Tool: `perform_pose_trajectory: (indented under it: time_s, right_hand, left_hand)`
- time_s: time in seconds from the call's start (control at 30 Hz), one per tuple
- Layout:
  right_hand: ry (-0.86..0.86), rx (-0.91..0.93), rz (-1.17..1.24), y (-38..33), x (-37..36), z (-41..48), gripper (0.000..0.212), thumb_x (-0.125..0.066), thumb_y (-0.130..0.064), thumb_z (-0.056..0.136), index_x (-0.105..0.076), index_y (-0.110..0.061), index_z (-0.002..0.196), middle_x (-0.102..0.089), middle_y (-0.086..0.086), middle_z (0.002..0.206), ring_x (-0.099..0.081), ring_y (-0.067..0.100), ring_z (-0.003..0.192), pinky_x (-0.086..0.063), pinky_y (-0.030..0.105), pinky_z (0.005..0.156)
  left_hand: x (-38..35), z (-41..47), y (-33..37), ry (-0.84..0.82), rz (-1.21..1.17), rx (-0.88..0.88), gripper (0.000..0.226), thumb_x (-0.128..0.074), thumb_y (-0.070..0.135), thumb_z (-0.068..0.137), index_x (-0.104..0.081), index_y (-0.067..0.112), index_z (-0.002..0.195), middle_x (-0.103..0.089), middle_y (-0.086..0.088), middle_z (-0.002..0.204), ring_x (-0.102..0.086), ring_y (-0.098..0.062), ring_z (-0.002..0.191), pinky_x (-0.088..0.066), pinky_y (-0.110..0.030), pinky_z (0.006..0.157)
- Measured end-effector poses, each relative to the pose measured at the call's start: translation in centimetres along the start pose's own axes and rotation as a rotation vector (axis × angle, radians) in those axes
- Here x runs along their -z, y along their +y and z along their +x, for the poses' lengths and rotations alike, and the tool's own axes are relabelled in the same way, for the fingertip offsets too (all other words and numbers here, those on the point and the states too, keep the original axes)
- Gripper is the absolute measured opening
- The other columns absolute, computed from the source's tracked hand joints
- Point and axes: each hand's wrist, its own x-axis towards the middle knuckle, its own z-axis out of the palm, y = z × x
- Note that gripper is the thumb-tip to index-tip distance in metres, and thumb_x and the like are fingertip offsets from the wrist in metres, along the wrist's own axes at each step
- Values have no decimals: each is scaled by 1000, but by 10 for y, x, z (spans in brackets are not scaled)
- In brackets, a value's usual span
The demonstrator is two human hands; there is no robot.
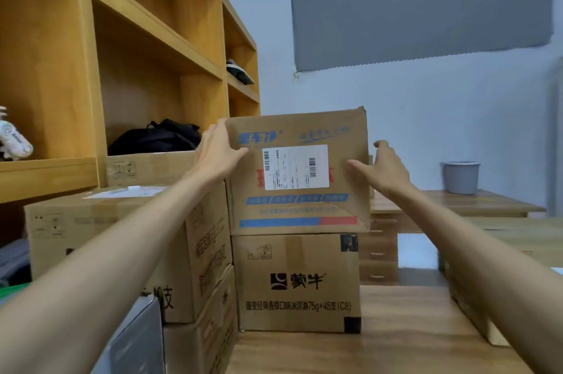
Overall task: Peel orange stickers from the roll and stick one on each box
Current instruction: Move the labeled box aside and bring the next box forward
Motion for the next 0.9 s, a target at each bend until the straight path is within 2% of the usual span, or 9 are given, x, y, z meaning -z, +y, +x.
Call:
perform_pose_trajectory:
  time_s: [0.1,0.2,0.3,0.47,0.53,0.6,0.67,0.8,0.9]
  right_hand:
    - [-56,-46,80,3,-5,13,77,-68,-47,88,-33,-6,144,-48,14,142,-48,32,128,-43,47,99]
    - [-120,-85,233,9,-13,19,75,-71,-44,88,-35,-8,143,-50,10,141,-52,29,124,-45,47,102]
    - [-165,-103,362,17,-24,22,69,-74,-42,85,-41,-14,139,-57,2,128,-59,21,107,-50,37,90]
    - [-38,-106,463,32,-25,21,57,-77,-40,82,-44,-21,124,-59,4,126,-61,23,109,-52,45,95]
    - [25,-94,465,37,-15,16,59,-78,-37,82,-46,-18,127,-60,3,123,-61,25,109,-52,47,95]
    - [66,-68,474,40,0,10,61,-79,-36,81,-47,-19,130,-62,2,121,-63,24,107,-53,48,94]
    - [90,-43,474,41,19,0,61,-79,-33,82,-48,-19,132,-62,-1,117,-63,21,105,-54,45,93]
    - [112,-6,461,41,59,-31,63,-80,-32,82,-47,-22,135,-60,-2,116,-63,18,102,-55,36,85]
    - [111,5,436,38,84,-62,65,-78,-30,84,-45,-20,138,-57,-3,117,-60,15,99,-49,23,75]
  left_hand:
    - [-7,23,-8,-55,137,106,86,-80,56,78,-43,11,140,-53,-12,139,-47,-34,130,-45,-52,104]
    - [-18,37,-21,-168,148,197,92,-80,67,69,-47,12,135,-57,-12,135,-51,-34,128,-43,-53,107]
    - [-24,39,-28,-189,61,202,93,-82,62,70,-41,17,141,-56,-10,138,-49,-33,131,-40,-53,110]
    - [-17,35,-17,-168,101,37,107,-82,51,76,-15,29,157,-58,-9,138,-48,-34,132,-29,-53,116]
    - [-11,27,-6,-184,-66,-5,108,-82,39,82,-7,35,159,-58,-5,139,-53,-29,127,-37,-52,112]
    - [-3,14,6,-238,-322,-27,108,-82,26,85,-4,41,158,-56,2,139,-58,-14,115,-46,-47,106]
    - [4,1,14,-261,-439,-69,107,-81,21,85,-5,41,158,-54,7,138,-55,-1,106,-48,-42,103]
    - [20,-36,29,-252,-515,-105,109,-81,22,86,-3,35,161,-45,3,153,-50,-13,124,-45,-44,109]
    - [32,-71,40,-244,-563,-105,107,-79,21,87,-3,34,161,-42,3,154,-45,-12,127,-42,-34,104]
